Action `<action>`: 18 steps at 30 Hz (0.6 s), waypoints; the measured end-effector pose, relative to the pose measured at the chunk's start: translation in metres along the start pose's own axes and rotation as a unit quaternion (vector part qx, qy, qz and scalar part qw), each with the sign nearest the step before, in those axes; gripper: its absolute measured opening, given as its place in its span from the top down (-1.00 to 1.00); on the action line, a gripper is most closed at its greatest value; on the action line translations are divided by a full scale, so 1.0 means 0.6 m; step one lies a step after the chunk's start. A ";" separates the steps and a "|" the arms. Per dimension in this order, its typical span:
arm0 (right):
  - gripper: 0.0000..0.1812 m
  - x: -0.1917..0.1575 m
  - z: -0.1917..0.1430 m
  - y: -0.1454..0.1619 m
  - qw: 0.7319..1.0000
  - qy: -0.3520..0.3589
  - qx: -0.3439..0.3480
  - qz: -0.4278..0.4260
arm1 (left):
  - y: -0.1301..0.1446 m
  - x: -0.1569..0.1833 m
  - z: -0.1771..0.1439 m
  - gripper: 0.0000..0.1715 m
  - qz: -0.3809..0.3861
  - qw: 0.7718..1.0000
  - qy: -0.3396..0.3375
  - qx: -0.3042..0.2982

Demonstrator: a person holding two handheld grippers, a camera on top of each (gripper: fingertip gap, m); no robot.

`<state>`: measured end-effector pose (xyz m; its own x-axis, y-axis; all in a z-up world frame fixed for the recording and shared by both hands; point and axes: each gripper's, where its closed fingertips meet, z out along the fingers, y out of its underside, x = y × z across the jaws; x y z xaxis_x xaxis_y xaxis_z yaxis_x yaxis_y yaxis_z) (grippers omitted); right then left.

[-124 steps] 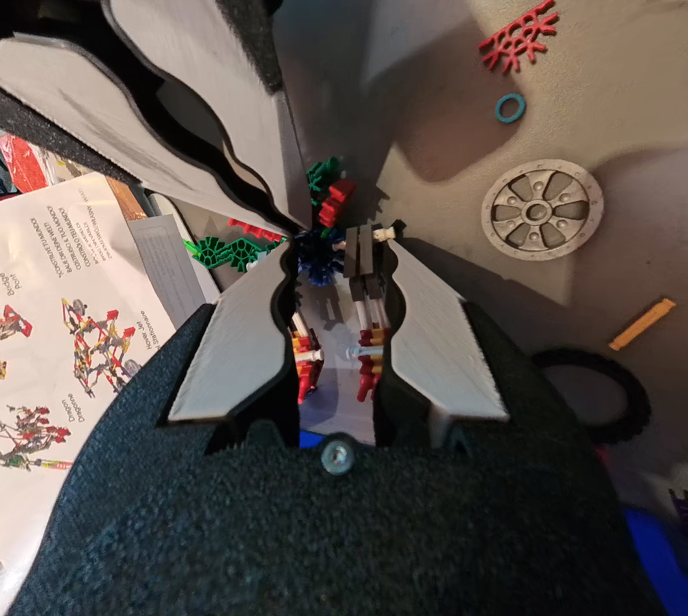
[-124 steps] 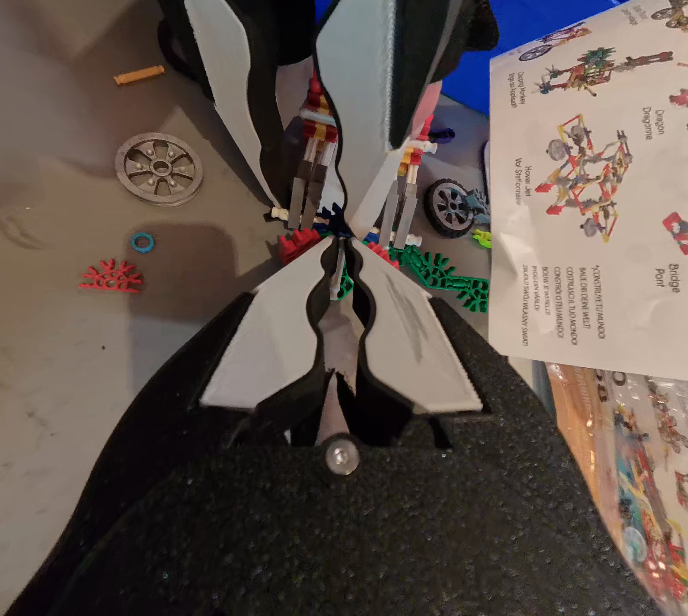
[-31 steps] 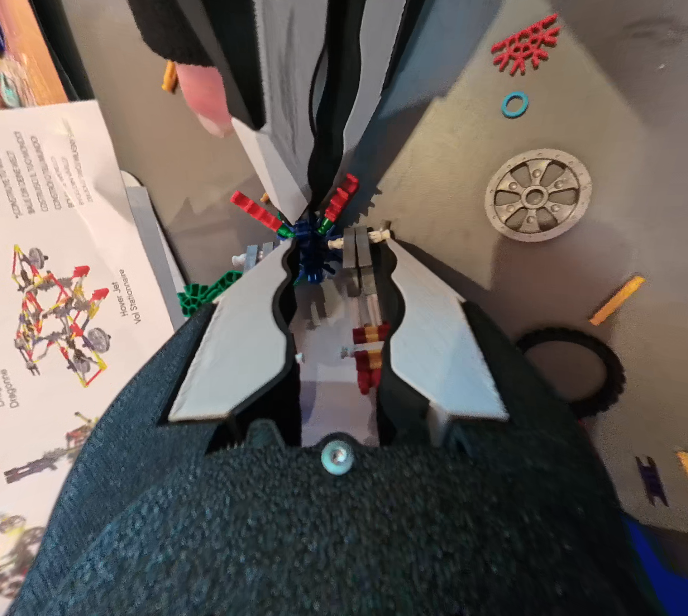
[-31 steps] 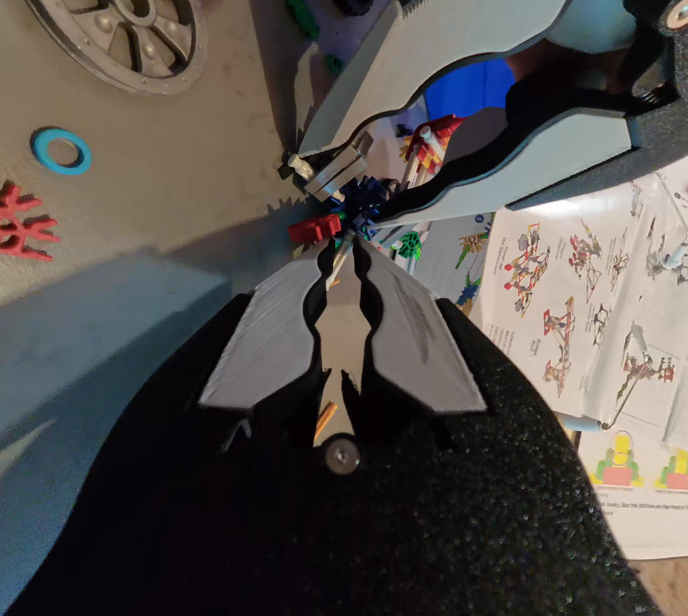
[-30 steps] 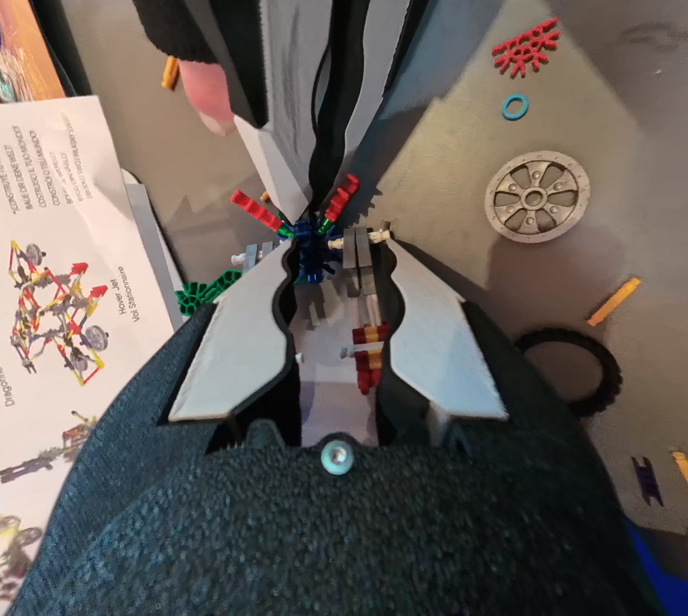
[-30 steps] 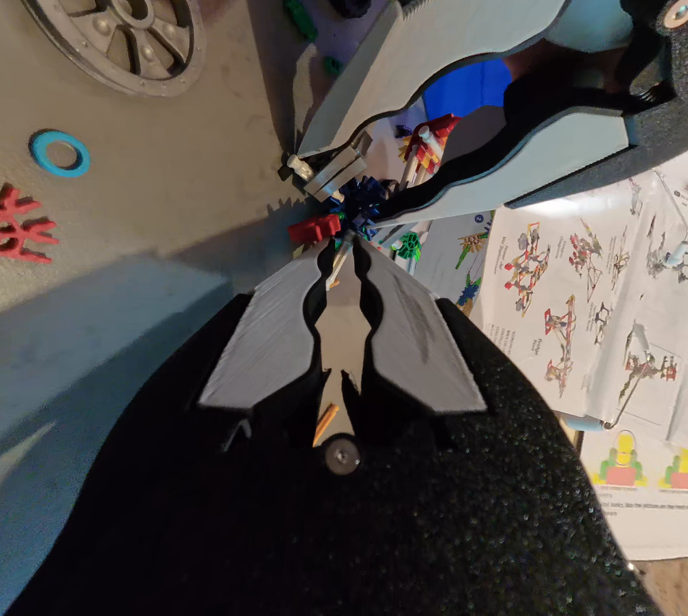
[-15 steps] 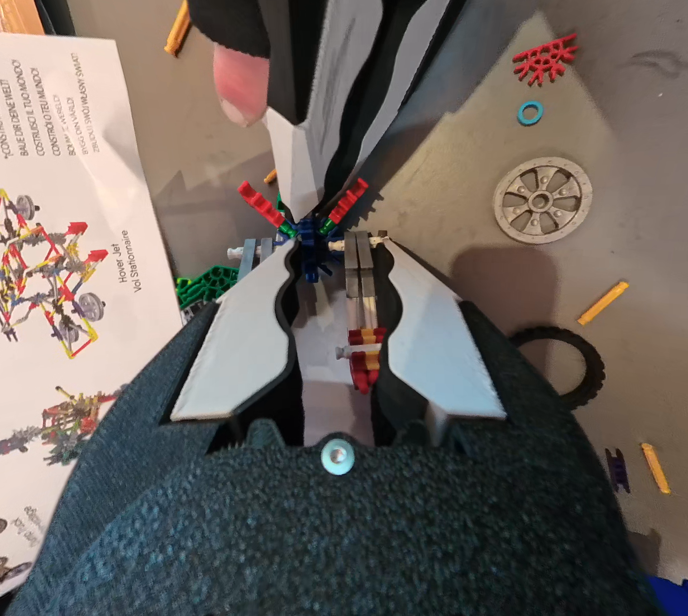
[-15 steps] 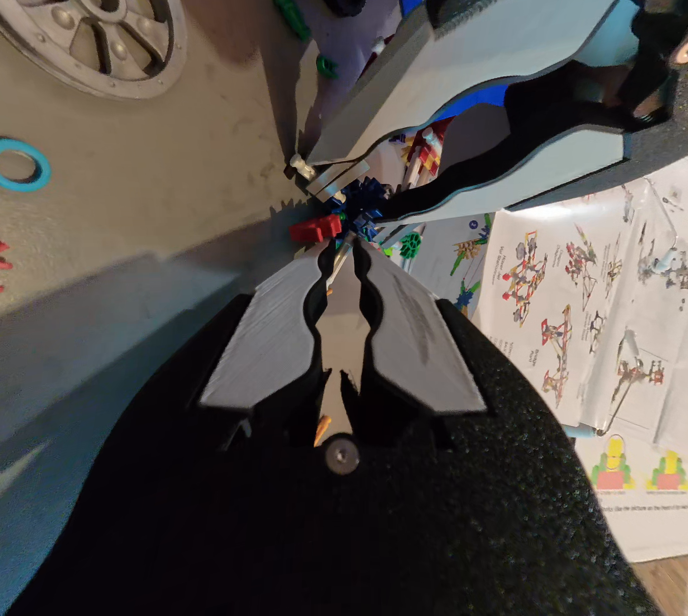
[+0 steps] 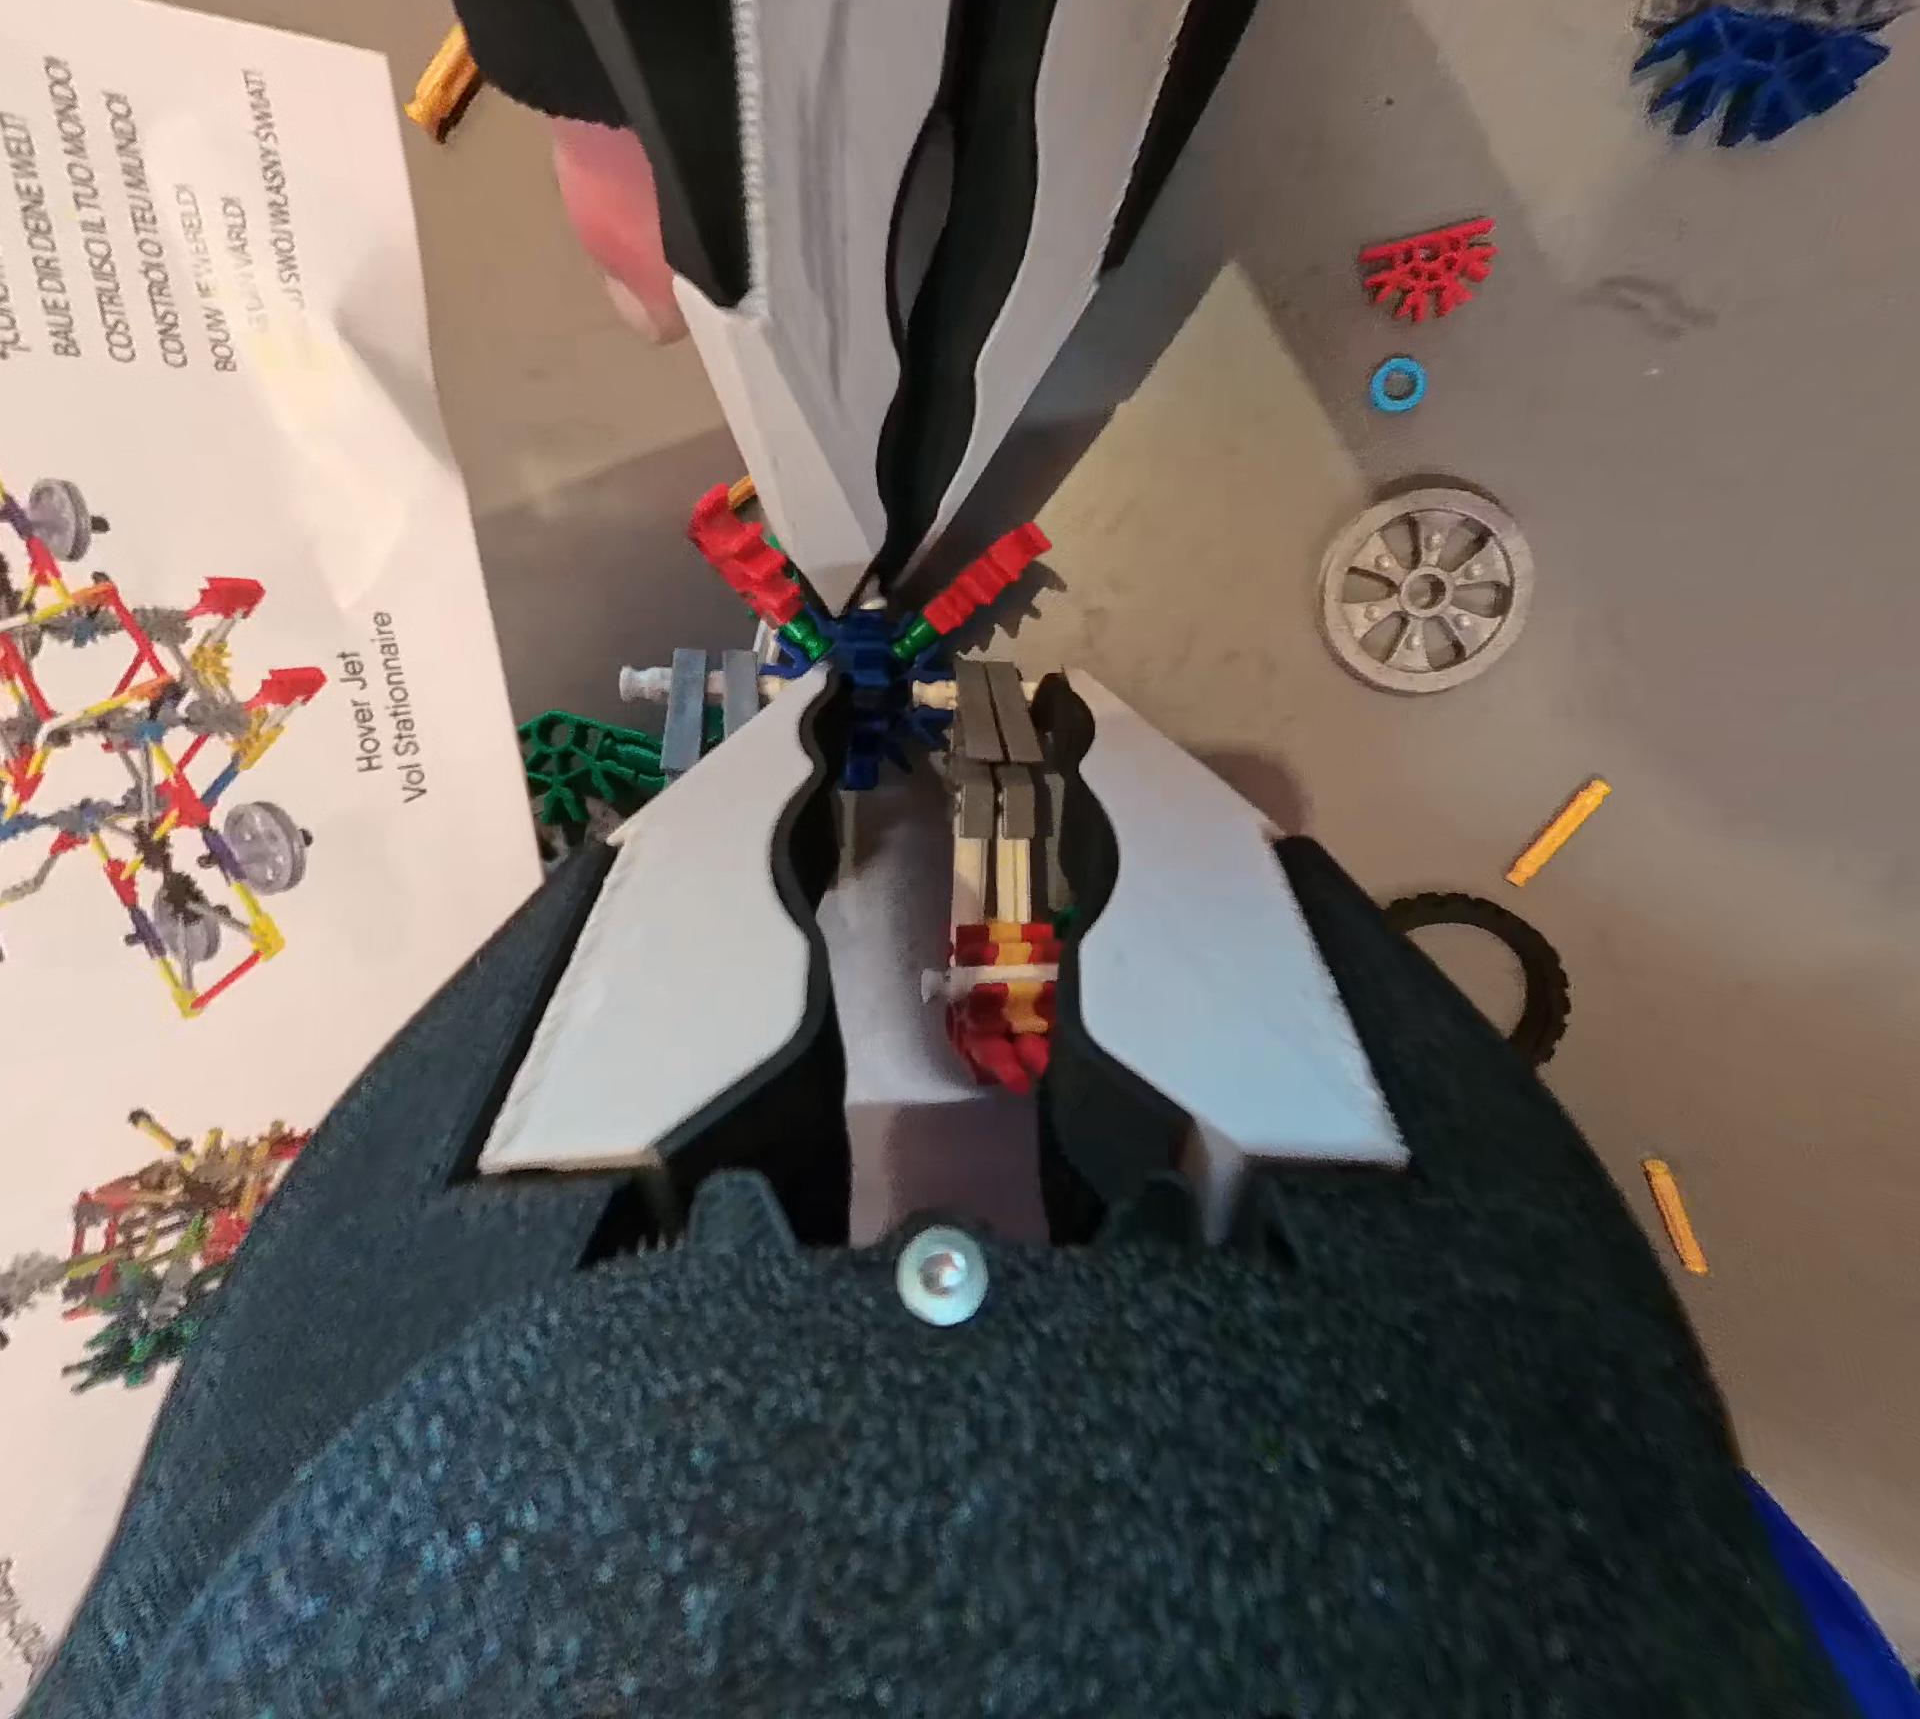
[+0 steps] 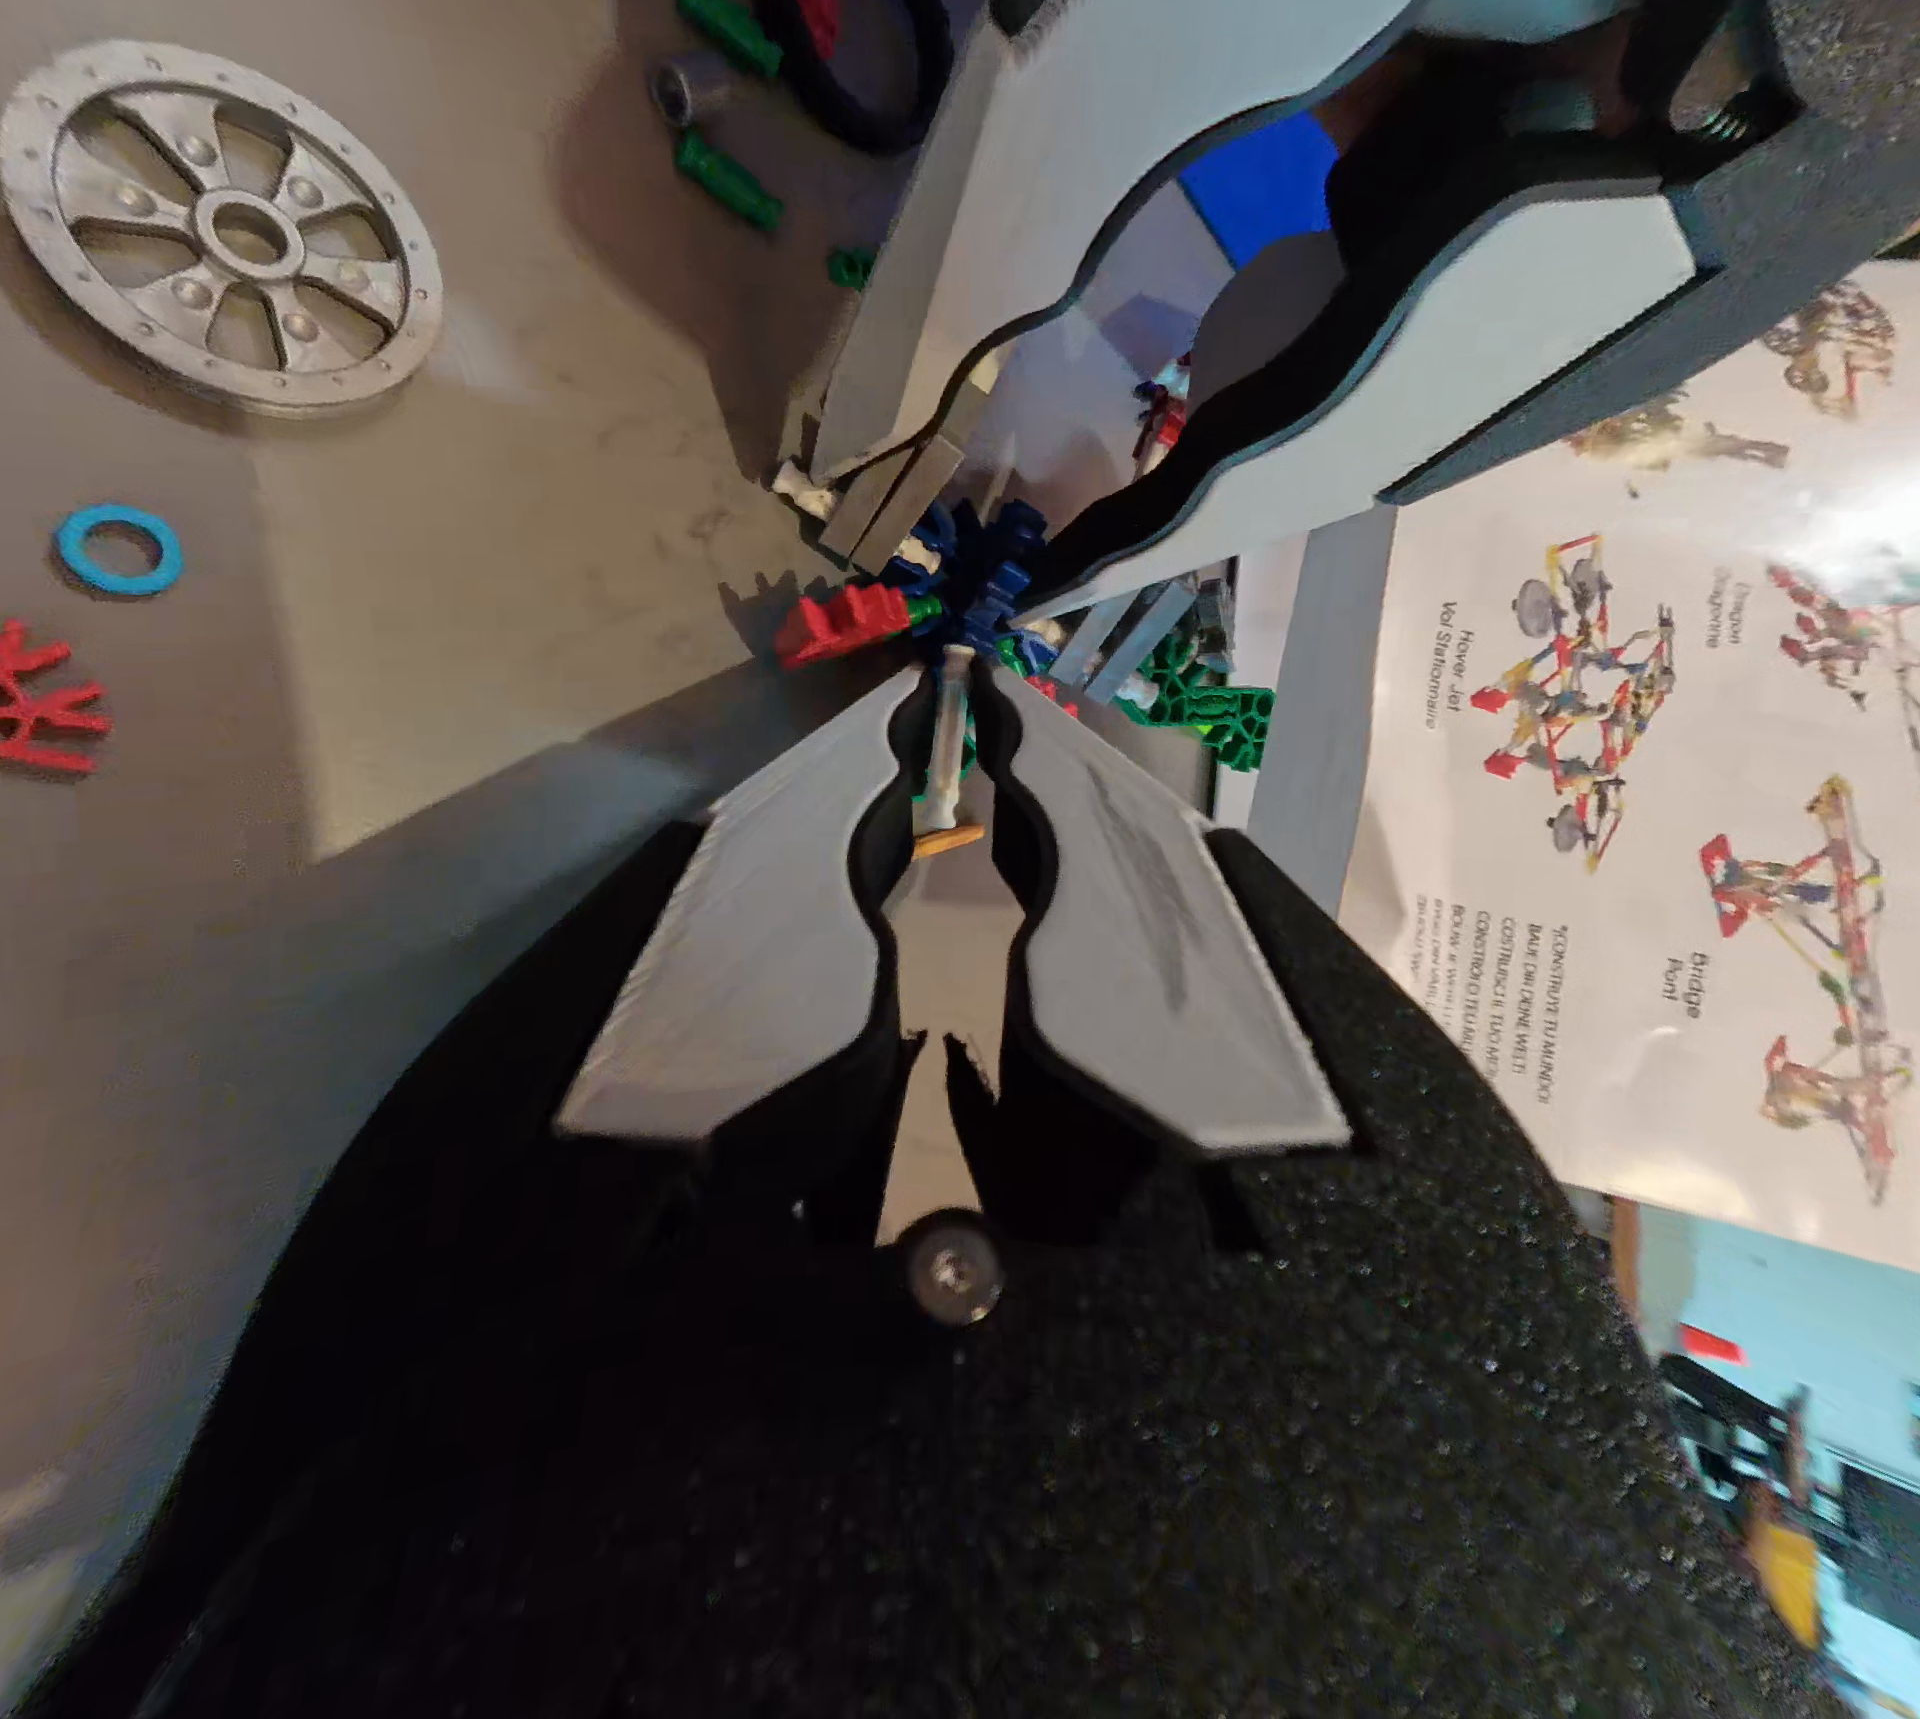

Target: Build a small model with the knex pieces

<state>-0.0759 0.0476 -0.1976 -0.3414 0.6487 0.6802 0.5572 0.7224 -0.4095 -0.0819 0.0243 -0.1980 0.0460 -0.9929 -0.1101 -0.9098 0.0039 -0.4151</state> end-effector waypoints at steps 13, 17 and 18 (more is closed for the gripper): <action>0.93 -0.002 0.000 -0.002 0.999 0.012 -0.009 0.036 | -0.002 -0.003 -0.002 0.61 -0.010 1.000 0.010 0.004; 0.93 0.000 0.002 -0.001 0.998 0.057 -0.018 0.036 | -0.002 -0.010 -0.003 0.66 -0.022 1.000 0.012 0.005; 0.93 0.001 0.001 -0.001 0.997 0.061 -0.019 0.031 | -0.002 -0.013 -0.002 0.70 -0.024 1.000 0.008 0.005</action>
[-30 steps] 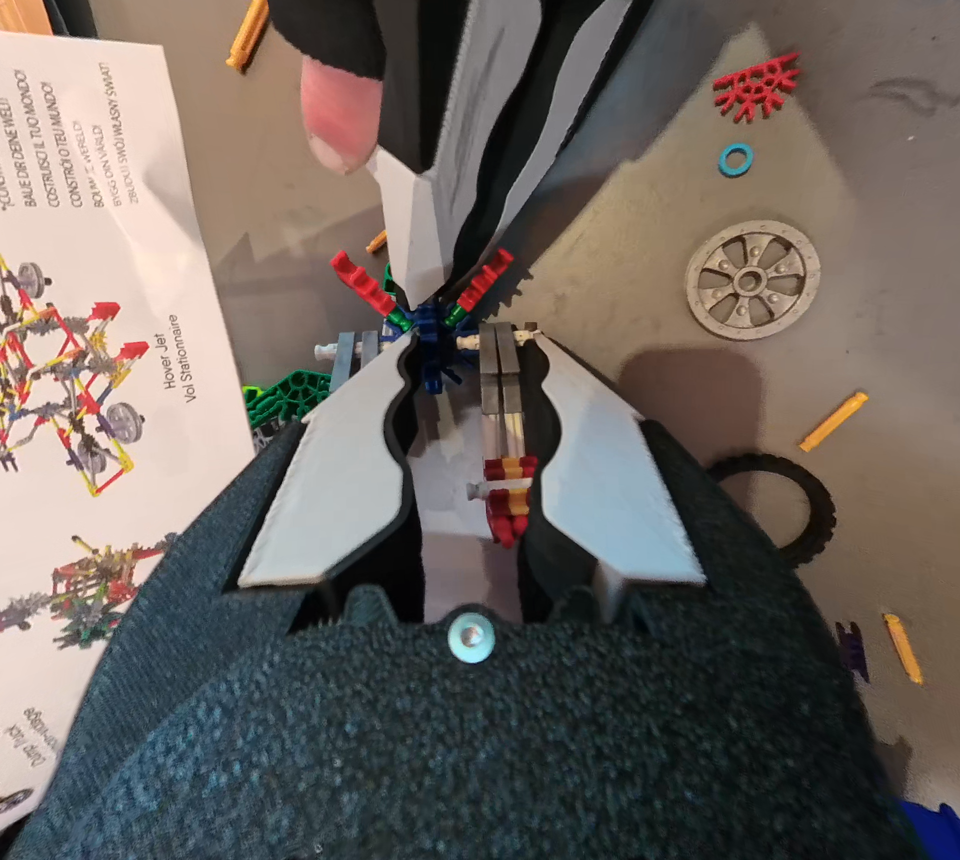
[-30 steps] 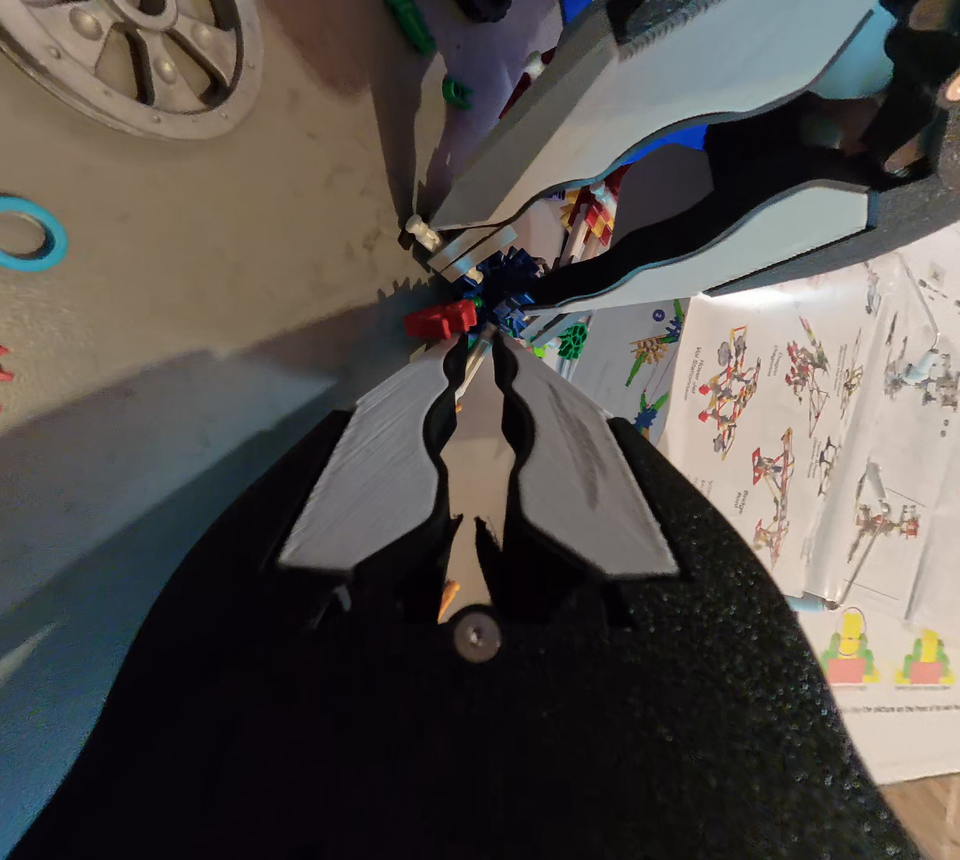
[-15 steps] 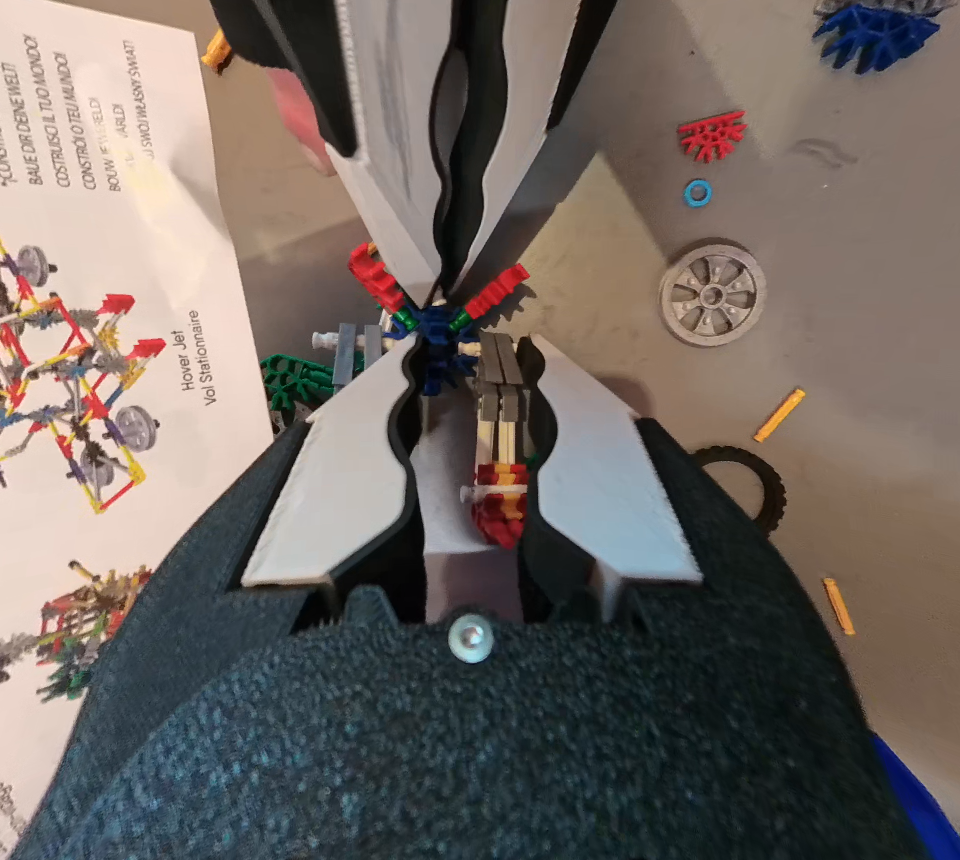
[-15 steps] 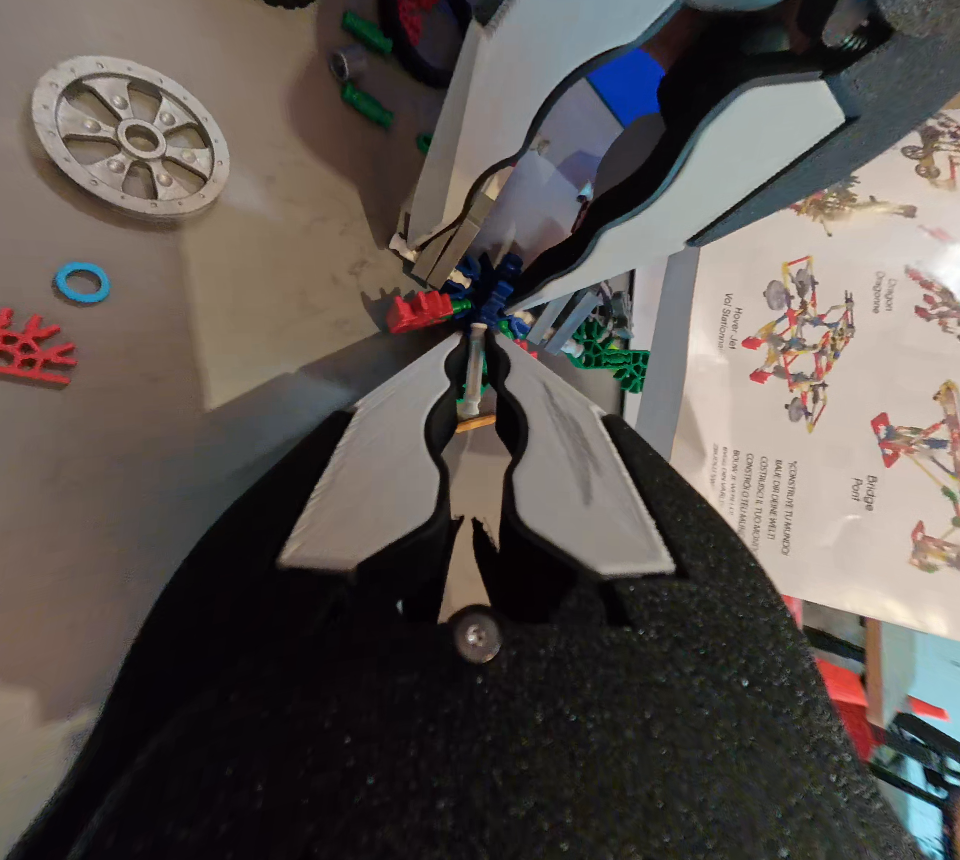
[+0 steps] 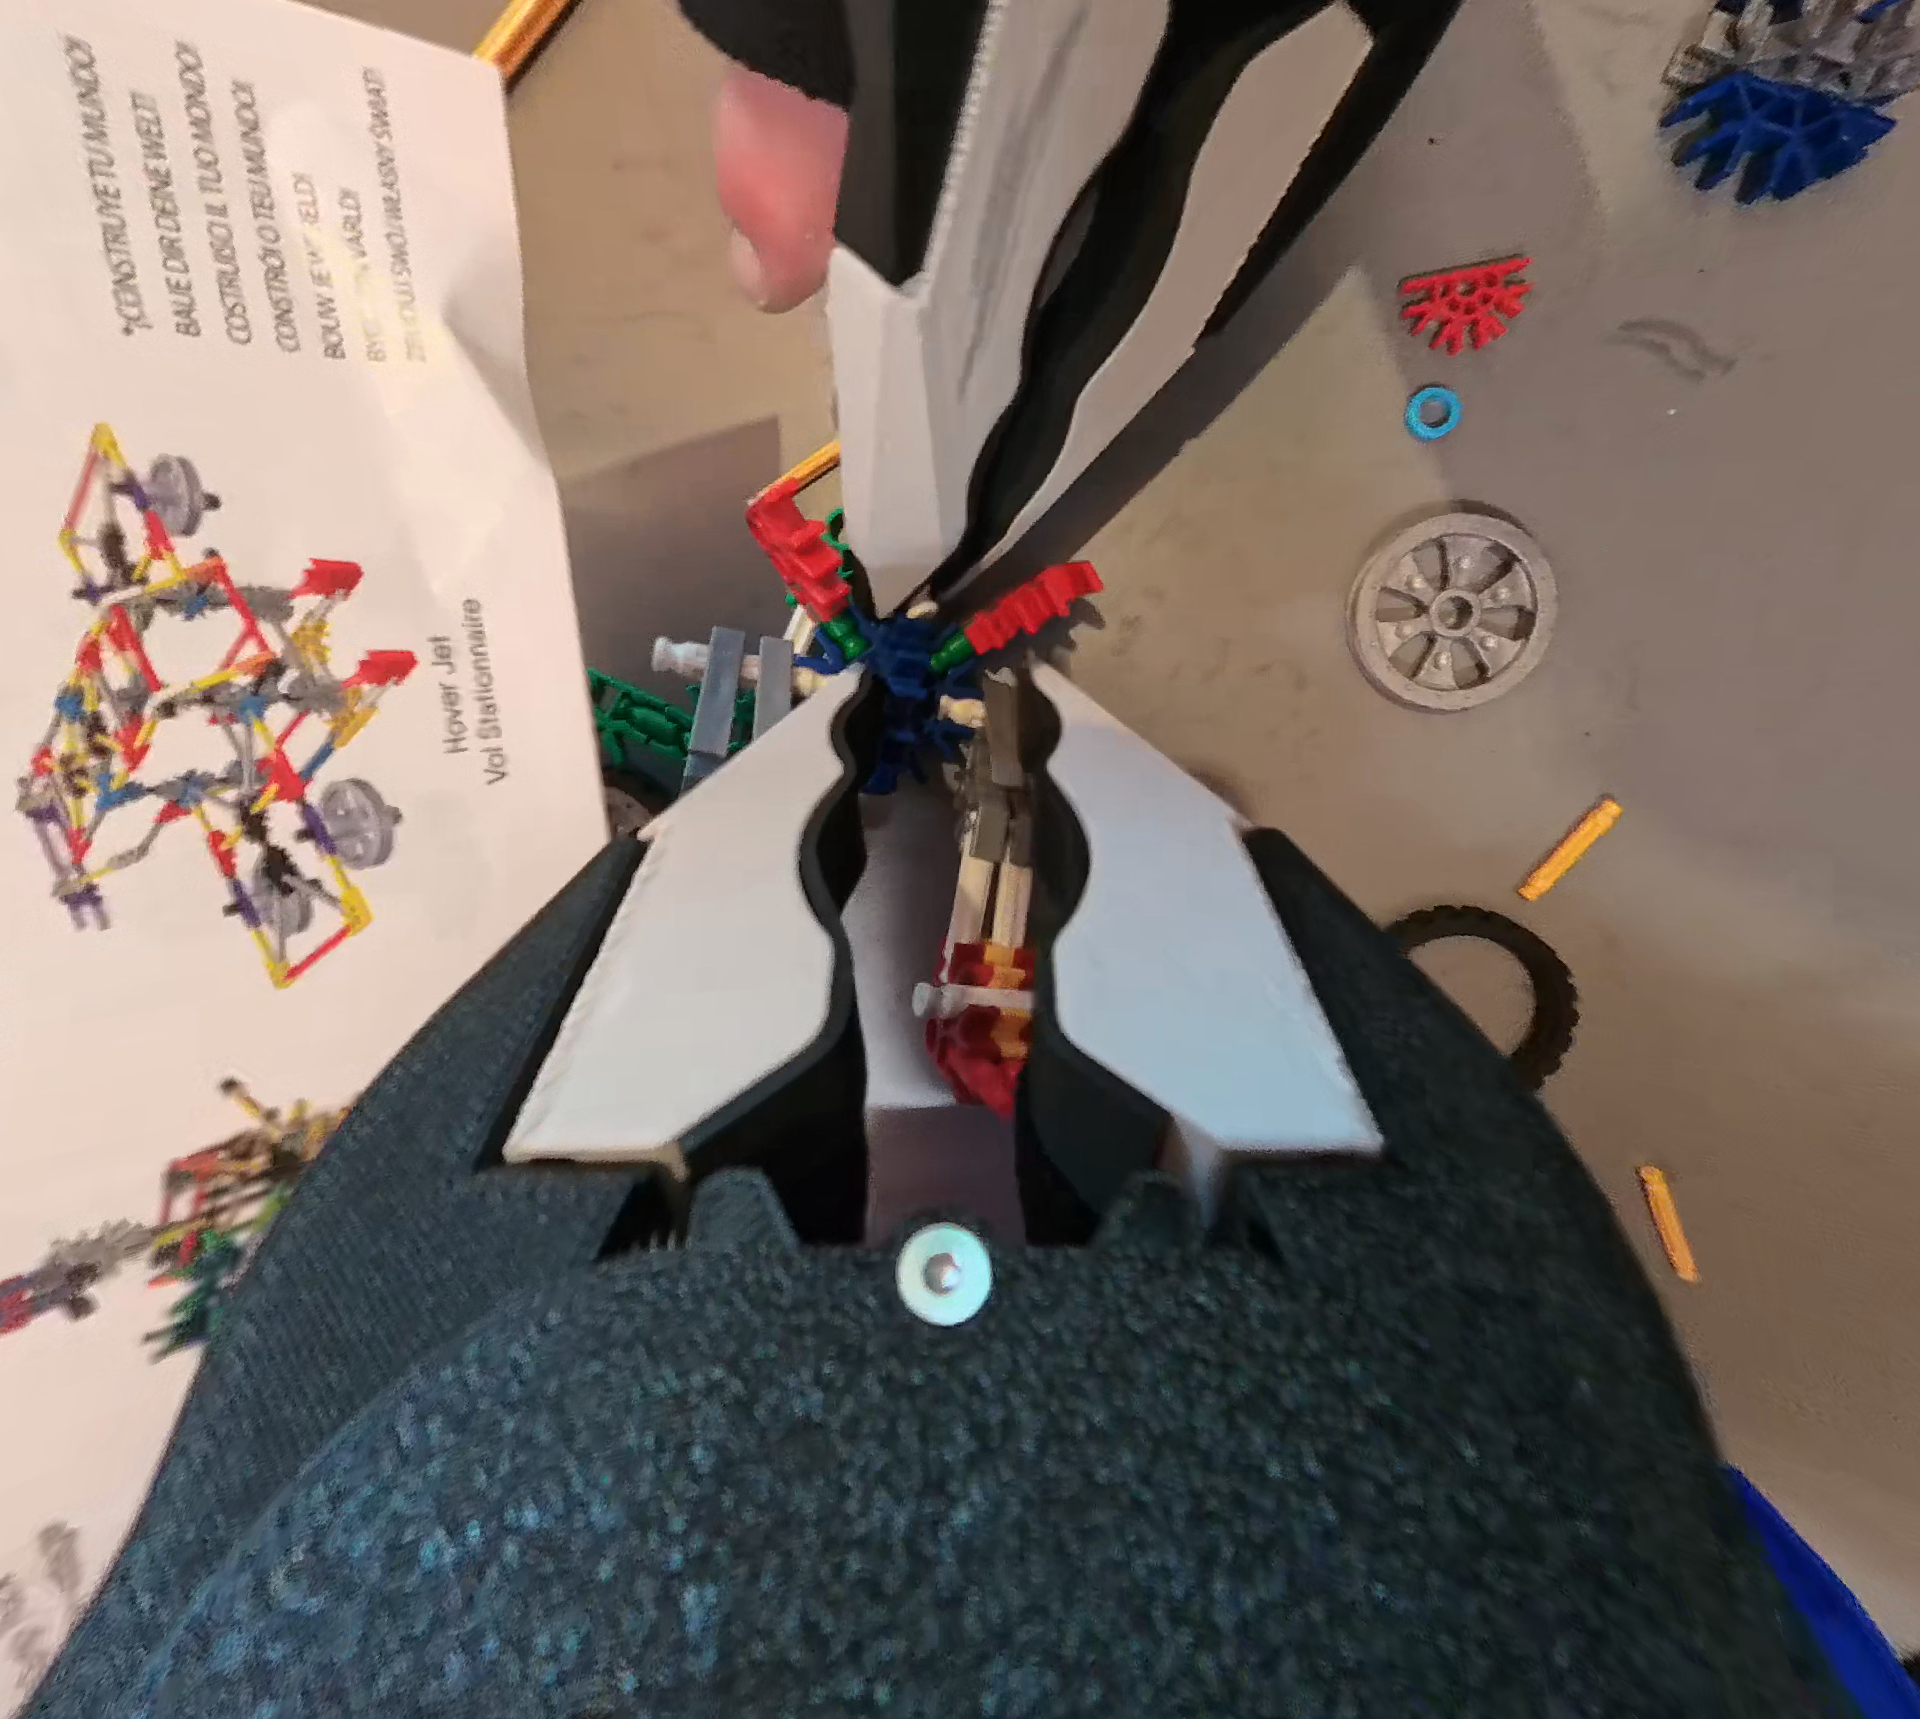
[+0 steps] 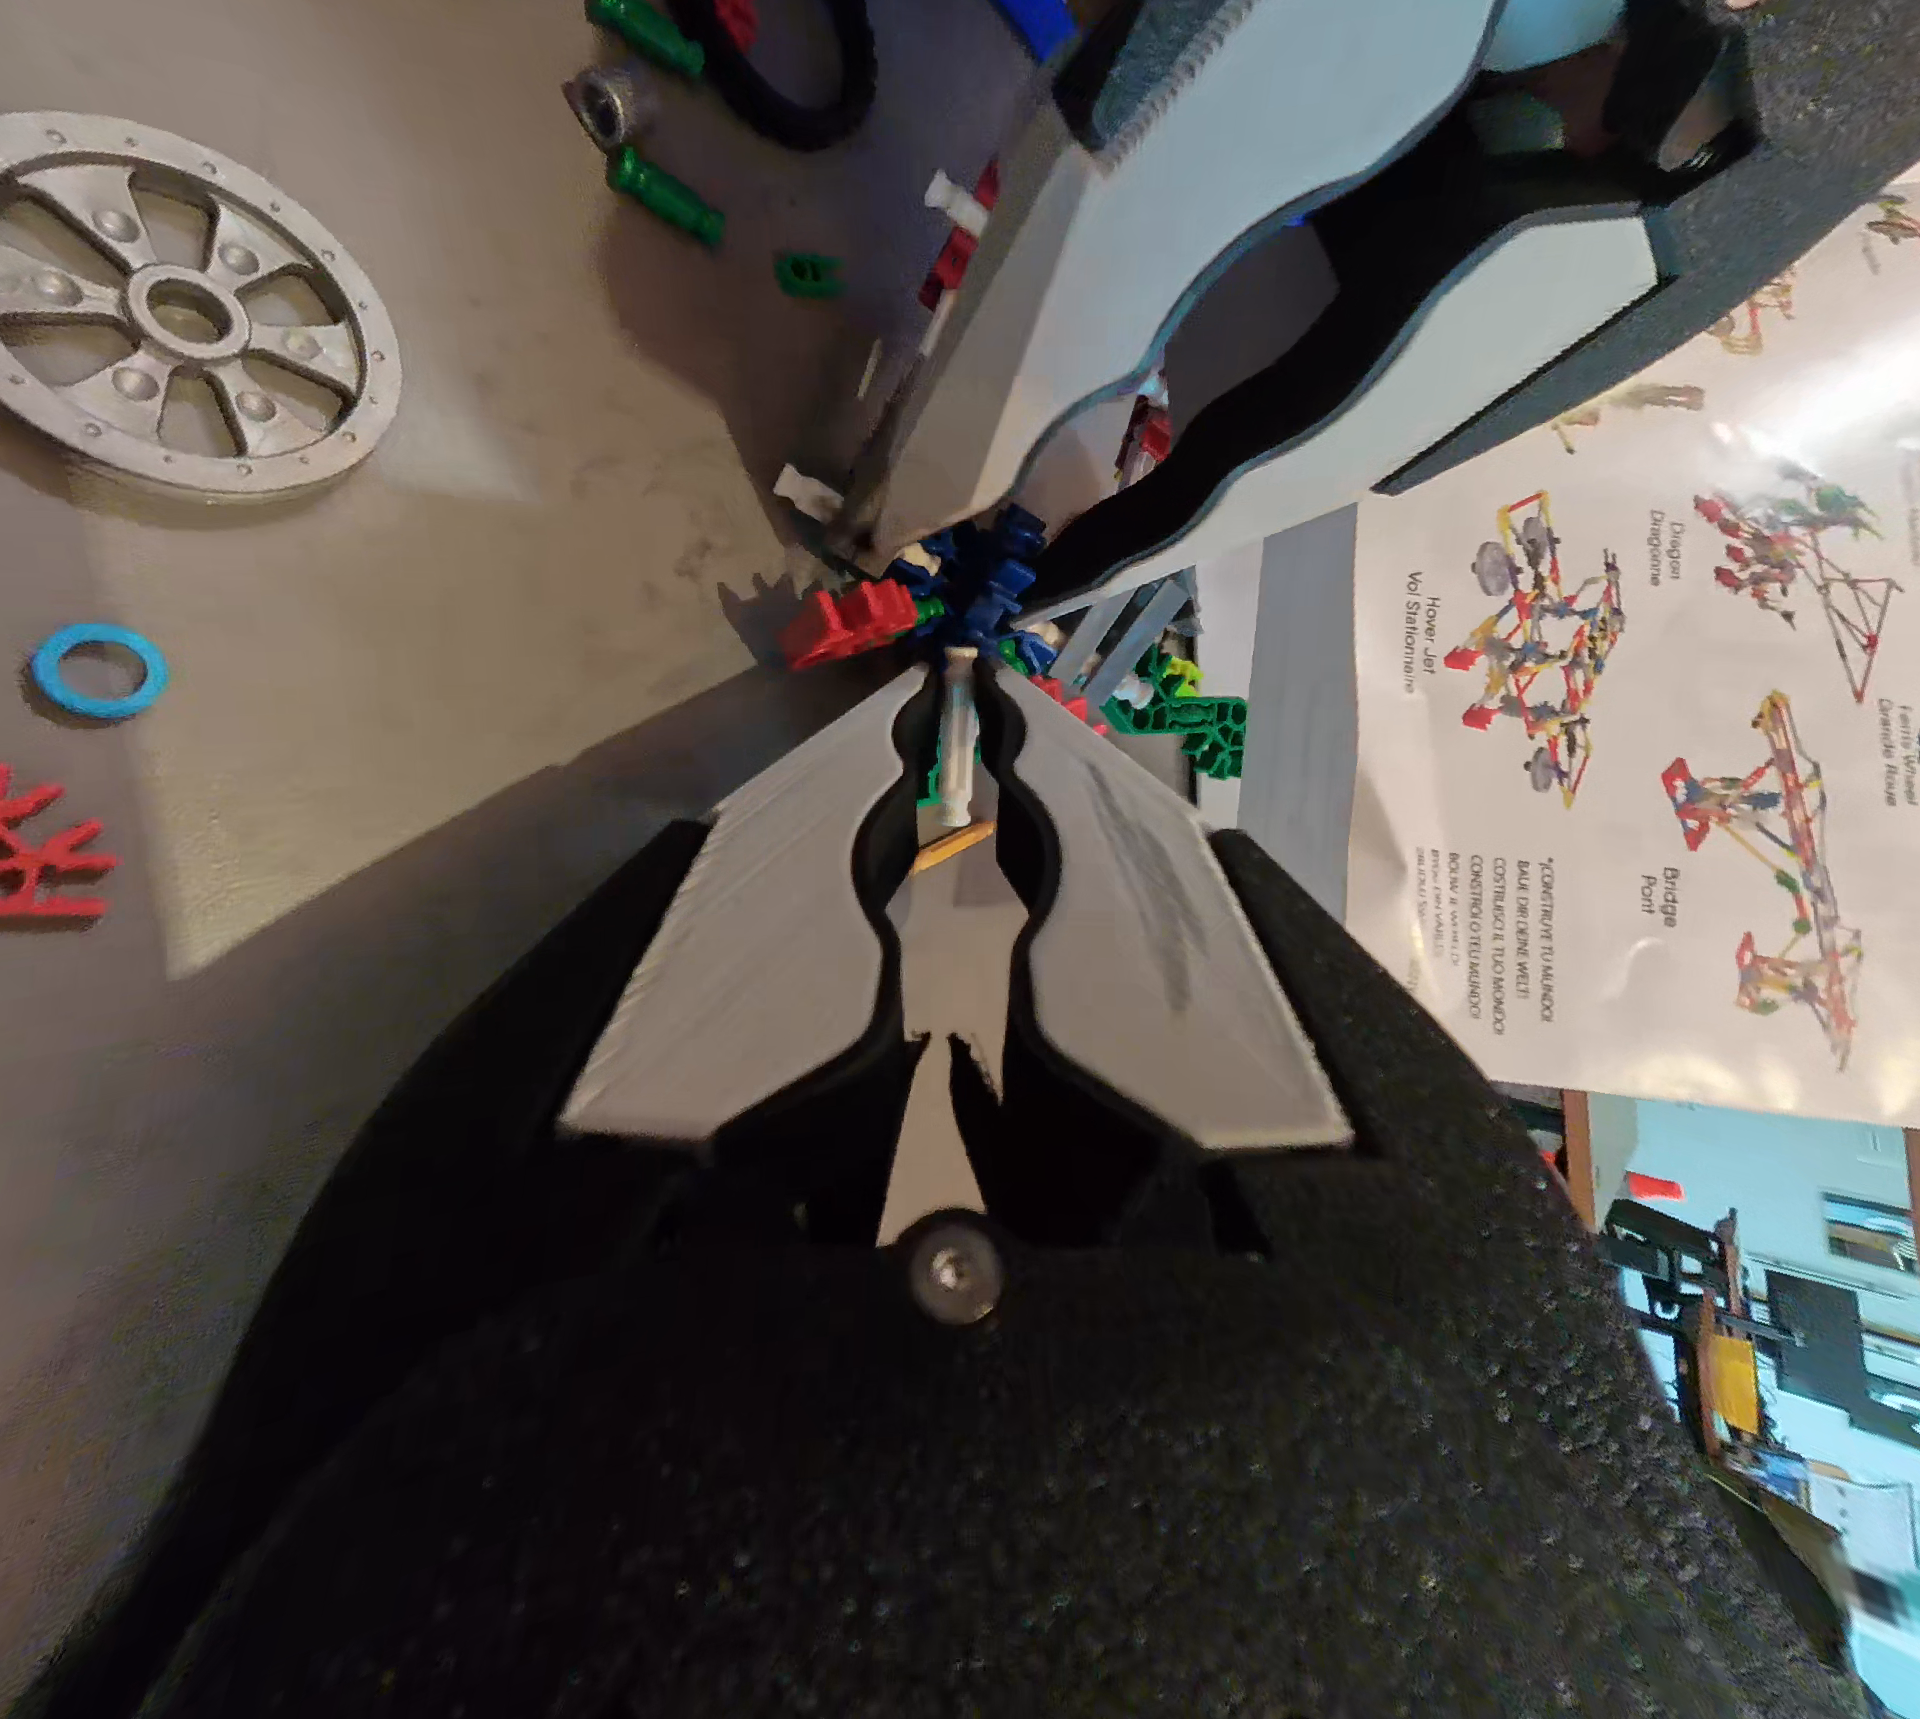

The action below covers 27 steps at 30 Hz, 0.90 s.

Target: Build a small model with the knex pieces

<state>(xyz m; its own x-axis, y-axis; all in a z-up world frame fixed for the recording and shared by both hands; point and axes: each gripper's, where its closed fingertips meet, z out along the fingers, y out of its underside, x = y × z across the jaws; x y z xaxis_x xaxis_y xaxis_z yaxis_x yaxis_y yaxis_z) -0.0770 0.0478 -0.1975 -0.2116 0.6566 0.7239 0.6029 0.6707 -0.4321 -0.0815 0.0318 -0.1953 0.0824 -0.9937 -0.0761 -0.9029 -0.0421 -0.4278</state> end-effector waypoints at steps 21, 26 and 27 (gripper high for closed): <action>0.92 0.005 -0.006 0.010 0.992 -0.048 0.034 0.113 | -0.007 -0.014 0.002 0.92 -0.013 1.000 -0.025 0.000; 0.89 0.005 -0.010 0.011 0.990 -0.056 0.041 0.122 | -0.009 -0.014 0.002 0.91 -0.009 1.000 -0.029 0.002; 0.87 0.006 -0.011 0.012 0.989 -0.059 0.043 0.125 | -0.010 -0.014 0.003 0.91 -0.008 1.000 -0.029 0.005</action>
<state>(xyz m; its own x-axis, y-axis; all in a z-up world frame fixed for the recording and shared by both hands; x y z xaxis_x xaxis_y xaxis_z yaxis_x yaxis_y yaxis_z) -0.0681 0.0528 -0.1946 -0.1547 0.8384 0.5227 0.5812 0.5050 -0.6380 -0.0761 0.0405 -0.1935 0.1221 -0.9851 -0.1210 -0.8969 -0.0573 -0.4385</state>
